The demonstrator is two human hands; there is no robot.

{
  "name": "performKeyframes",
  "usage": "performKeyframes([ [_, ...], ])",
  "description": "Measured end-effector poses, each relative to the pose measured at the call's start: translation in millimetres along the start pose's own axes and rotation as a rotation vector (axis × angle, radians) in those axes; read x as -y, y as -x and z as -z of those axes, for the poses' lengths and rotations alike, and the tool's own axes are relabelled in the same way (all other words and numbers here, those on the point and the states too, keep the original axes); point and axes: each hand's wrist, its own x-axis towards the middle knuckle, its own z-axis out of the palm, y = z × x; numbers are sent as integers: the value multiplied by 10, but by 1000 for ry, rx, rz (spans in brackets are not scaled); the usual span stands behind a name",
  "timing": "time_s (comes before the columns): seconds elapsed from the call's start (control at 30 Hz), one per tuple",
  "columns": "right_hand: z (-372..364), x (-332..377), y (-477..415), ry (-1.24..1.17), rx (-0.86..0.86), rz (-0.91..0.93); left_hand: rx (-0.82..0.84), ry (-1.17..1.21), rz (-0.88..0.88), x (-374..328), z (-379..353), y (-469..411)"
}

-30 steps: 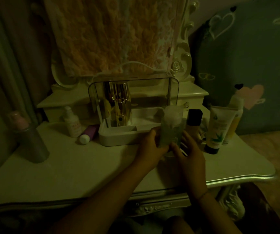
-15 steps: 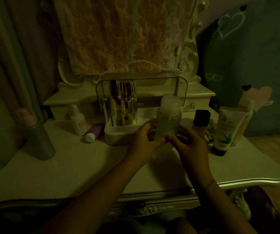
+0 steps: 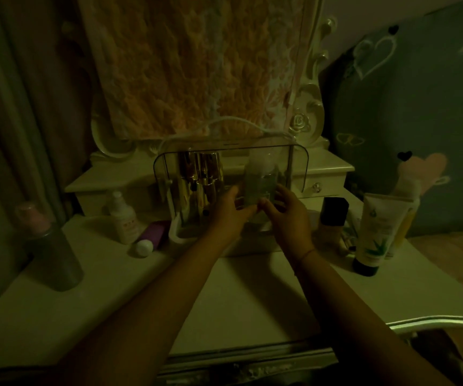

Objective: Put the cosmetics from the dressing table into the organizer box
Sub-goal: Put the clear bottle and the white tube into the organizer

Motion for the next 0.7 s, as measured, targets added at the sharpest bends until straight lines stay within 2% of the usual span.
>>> performKeyframes([
  [0.13,-58,-44,-175,24,-14,-28,-21,-108,5,20,-44,-181],
  [0.4,-144,-184,-388,193,-11,-56,-75,-136,36,81,-173,-340],
  [0.7,-153,-212,-444,357,-5,-76,-53,-136,157,214,-149,-448],
])
